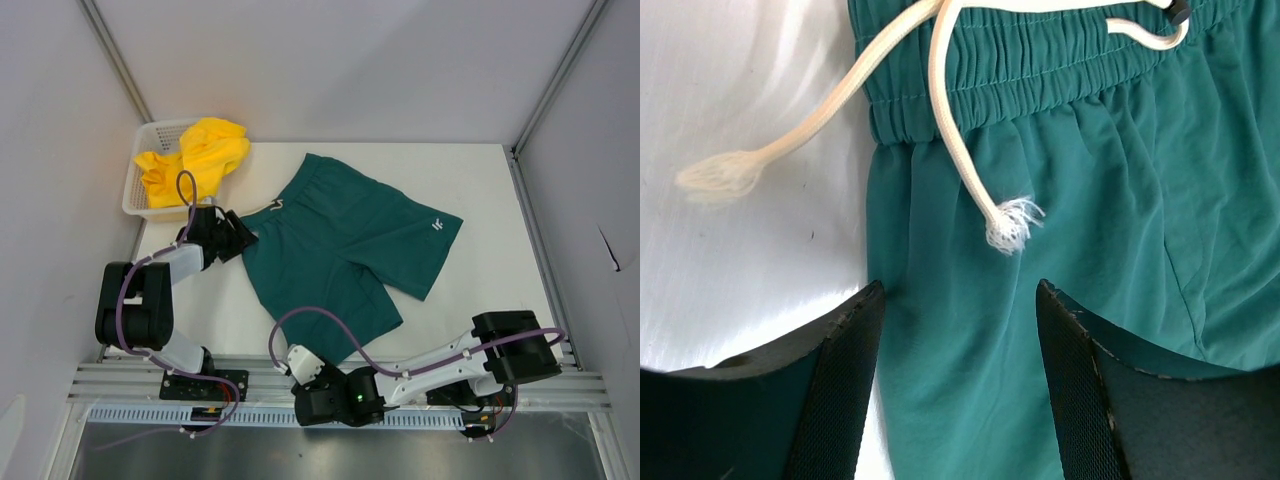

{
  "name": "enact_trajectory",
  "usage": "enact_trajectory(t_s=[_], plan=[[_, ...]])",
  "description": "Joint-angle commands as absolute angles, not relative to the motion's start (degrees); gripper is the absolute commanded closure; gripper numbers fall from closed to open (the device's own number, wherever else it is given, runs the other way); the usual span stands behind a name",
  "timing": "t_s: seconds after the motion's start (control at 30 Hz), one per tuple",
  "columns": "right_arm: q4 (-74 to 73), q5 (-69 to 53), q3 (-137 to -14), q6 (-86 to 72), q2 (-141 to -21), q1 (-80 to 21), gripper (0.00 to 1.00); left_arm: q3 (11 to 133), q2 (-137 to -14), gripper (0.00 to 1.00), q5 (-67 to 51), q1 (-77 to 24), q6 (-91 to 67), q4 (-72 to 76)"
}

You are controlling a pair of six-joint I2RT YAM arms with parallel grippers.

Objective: Fold and stack the shorts
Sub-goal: Flatten the shorts out

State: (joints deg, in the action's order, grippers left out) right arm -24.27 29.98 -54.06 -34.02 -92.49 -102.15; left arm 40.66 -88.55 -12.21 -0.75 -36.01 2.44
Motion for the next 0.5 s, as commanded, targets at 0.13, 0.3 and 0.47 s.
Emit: enact_trajectory(t_s=[0.13,0.3,0.47], plan=[[-21.01,31.12,-57.65,-33.58,-92.72,-99.5,0.4,39.99,-86.84,0.35,-12.3,-0.18,-35.6,3.87],[-18.64,28.74,-59.24,-32.26,-95.8,-96.86,0.41,39.99,-86.84,0.35,-12.39,-0.18,-35.6,3.95],[-17.84,26.55,-62.39,-30.24,-98.52,-96.24,0.41,39.73,-86.75,0.35,-12.57,-0.18,-35.68,4.04]])
